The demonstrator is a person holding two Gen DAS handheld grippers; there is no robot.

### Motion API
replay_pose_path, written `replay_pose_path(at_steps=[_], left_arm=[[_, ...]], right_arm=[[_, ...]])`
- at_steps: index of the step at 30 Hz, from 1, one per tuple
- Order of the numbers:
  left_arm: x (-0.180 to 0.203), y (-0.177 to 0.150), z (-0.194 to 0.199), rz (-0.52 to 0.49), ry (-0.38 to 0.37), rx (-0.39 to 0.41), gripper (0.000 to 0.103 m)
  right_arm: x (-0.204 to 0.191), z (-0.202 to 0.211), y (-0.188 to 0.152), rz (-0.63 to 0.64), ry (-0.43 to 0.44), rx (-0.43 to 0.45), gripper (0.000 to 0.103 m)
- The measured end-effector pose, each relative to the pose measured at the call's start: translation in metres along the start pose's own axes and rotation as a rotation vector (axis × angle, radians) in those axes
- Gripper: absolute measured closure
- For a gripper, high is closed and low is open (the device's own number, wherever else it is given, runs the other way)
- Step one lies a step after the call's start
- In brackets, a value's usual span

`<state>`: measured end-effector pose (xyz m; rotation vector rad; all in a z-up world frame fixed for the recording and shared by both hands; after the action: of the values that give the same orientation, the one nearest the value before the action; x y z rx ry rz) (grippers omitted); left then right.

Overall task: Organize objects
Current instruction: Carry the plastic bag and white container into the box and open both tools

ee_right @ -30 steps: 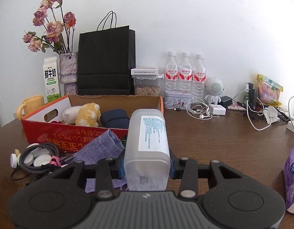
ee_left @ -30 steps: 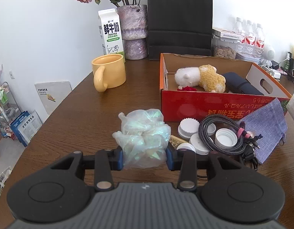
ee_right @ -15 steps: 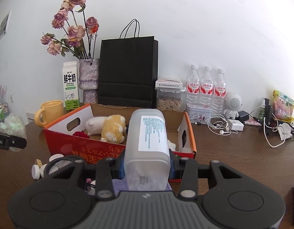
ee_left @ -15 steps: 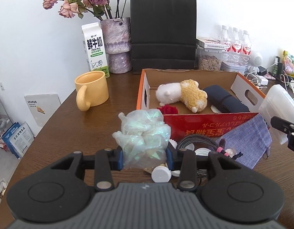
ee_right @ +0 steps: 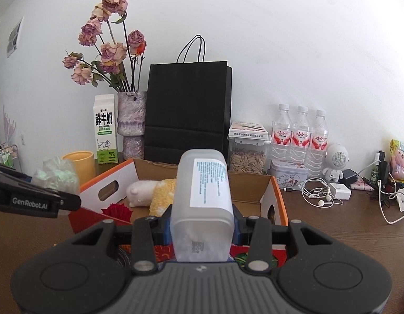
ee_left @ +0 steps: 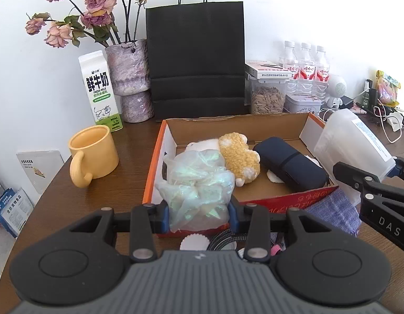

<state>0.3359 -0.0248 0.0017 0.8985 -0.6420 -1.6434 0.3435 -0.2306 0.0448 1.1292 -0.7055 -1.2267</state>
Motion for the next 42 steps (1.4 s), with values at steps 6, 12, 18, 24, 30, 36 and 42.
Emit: replay_pose_path(at_steps=[6,12,18,24,30,36,42], left_arm=[[0.004,0.020,-0.028,-0.003,0.000,0.002,0.062],[0.006,0.038,-0.063,0.004,-0.001,-0.001,0.062],[0.007,0.046,-0.091,0.010,-0.004,-0.004,0.062],[0.007,0.045,-0.109,0.012,-0.005,-0.017,0.062],[0.003,0.043,-0.111,0.031,0.015,-0.007,0.003],[-0.003,0.042,-0.110,0.040,0.038,-0.004,0.000],[-0.004,0.040,-0.107,0.040,0.042,-0.004,0.000]], right_arm=[[0.006,-0.029,0.012,0.005,0.006,0.003,0.064],[0.019,-0.063,0.023,-0.003,0.010,-0.004,0.064],[0.033,-0.095,0.025,-0.025,0.018,-0.035,0.064],[0.037,-0.113,0.020,-0.021,0.022,-0.065,0.064],[0.039,-0.119,0.015,-0.023,0.000,-0.107,0.037],[0.037,-0.115,0.016,0.004,-0.028,-0.091,0.001],[0.035,-0.112,0.017,0.009,-0.029,-0.086,0.001]])
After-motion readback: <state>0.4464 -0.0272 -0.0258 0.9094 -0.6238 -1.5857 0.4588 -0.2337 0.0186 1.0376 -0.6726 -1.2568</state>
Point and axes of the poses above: each gripper's, at about its wrist camera, not at the fingertips, and z roughly against the way its jaws point, x to its right, y to its top, the point moved 6 cm from there along -z, roughly the way its jaws point, and after that the axes turned 11 degrees about -z, right-handed, at the moved point
